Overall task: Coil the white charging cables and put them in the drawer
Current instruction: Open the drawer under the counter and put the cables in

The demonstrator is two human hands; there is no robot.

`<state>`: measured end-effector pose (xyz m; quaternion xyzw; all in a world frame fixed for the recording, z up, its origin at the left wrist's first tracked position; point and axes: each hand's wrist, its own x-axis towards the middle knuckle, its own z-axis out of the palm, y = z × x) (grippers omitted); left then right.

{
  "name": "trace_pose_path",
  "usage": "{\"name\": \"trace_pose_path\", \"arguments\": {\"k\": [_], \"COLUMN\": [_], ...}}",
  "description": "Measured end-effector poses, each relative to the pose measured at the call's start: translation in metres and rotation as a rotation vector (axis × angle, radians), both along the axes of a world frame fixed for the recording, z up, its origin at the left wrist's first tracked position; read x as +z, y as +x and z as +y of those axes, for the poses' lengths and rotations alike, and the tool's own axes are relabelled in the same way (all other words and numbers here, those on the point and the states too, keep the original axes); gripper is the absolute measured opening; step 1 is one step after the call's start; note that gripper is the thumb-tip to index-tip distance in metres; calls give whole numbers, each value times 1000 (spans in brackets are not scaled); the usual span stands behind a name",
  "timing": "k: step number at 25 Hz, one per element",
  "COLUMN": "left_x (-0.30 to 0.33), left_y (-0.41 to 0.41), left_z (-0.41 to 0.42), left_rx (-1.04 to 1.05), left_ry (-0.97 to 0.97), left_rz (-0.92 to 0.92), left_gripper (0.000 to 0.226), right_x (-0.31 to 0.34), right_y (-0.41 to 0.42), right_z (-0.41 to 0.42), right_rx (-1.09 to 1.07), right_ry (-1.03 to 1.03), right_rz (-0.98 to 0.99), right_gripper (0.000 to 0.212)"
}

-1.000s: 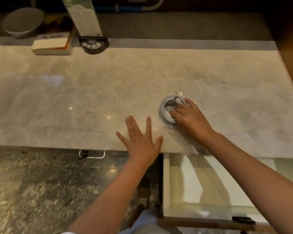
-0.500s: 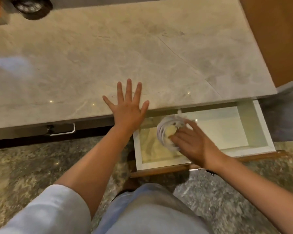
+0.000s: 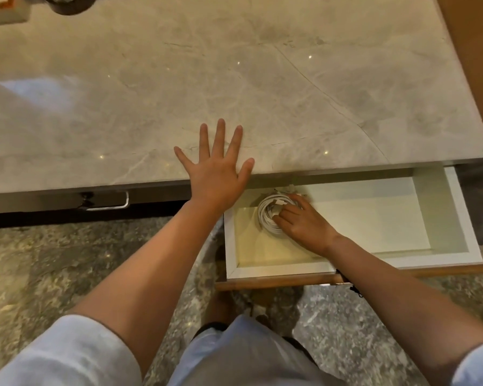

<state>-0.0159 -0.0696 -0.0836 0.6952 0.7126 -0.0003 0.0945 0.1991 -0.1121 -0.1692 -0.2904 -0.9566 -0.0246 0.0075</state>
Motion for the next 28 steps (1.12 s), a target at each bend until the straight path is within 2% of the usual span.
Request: {"name": "trace_pose_path", "arguments": {"k": [6,10,15,18,23,25,28], "left_x": [-2,-1,0,3,17,27,29], "left_y": [0,-1,-1,0,8,23,48], "left_z": [1,1,1,1,-3,-26,-108], "left_rx": [1,-1,-8,-5,25,46,-40], "left_ry": [6,-6,-24,-64,-152,-94,113], "left_rz": [0,-7,4,21,-39,-139,-266], "left_gripper": [62,62,61,61,62,62,61], "right_x": [-2,2,6,16,53,68,80], "right_y": [6,6,0,0,4,7,16], "right_z": [0,-3,-3,-6,-28,-50,-102], "right_rx": [15,-10,-64,-78,-167,-275,-457], "right_ry": [-7,6,-35,-96,-97,-77,-28], "right_rz": [95,176,109,56,151,263,418], "right_gripper": [38,24,21,30,27,30,31]}}
